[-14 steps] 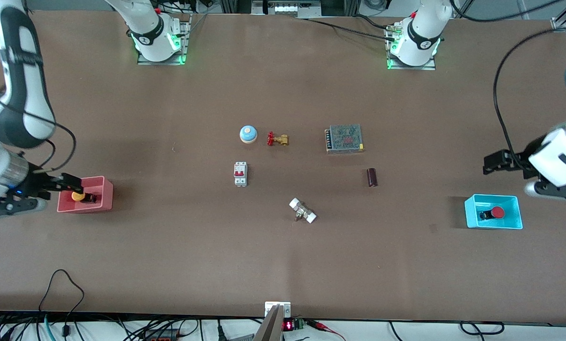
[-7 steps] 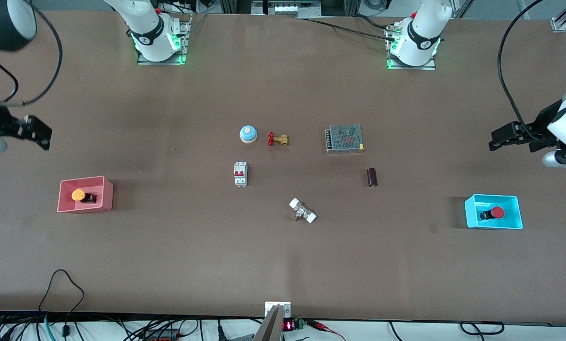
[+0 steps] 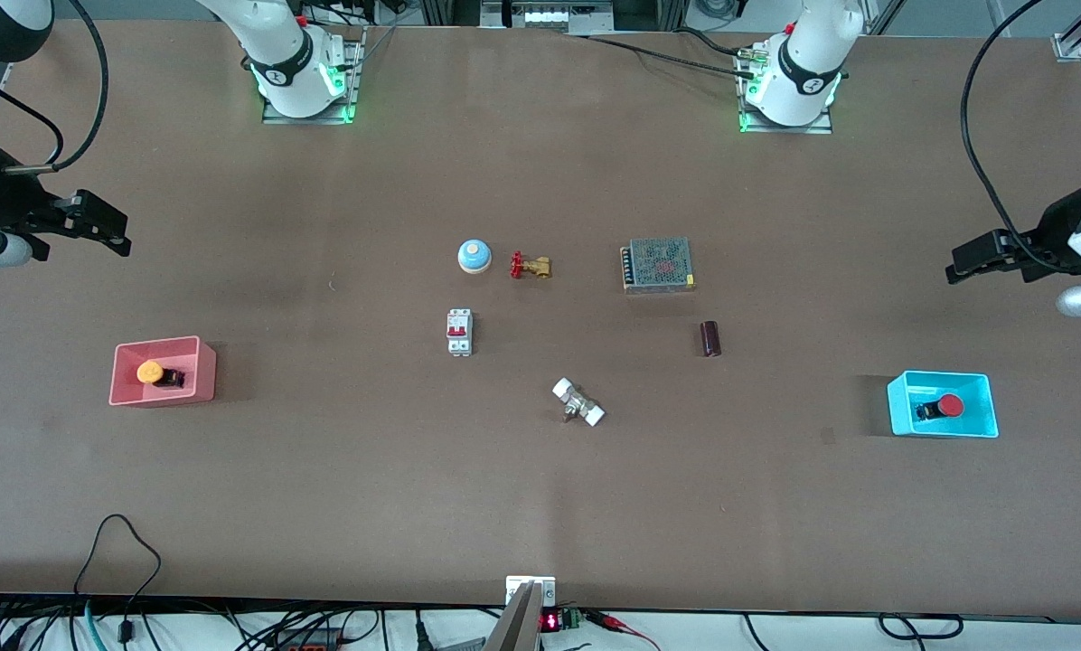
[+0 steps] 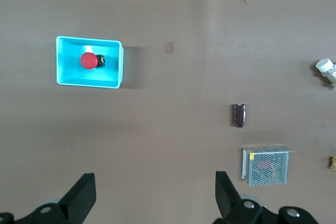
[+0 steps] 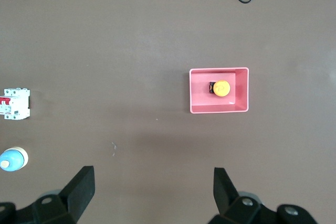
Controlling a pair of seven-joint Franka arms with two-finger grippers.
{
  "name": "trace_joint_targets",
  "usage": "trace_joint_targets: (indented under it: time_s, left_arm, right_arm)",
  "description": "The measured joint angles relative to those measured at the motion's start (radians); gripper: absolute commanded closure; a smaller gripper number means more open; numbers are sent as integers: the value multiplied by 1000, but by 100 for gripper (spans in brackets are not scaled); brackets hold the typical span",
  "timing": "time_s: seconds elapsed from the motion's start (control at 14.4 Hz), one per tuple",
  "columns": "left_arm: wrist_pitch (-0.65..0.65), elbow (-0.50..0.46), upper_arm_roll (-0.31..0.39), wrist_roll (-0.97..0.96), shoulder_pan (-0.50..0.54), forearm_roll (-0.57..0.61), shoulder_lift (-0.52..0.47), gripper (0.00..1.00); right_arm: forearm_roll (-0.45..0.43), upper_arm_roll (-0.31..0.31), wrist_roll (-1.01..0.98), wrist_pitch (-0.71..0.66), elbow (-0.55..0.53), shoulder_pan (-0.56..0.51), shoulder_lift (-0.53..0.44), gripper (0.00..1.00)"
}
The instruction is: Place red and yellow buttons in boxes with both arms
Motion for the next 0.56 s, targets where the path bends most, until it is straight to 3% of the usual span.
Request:
trace_joint_targets:
  time_s: [0.56]
  left_arm:
    - [-36,-5,-2,-2,5,0,-35,0]
  right_arm:
    - [0,0,0,0,0,-1,0,0]
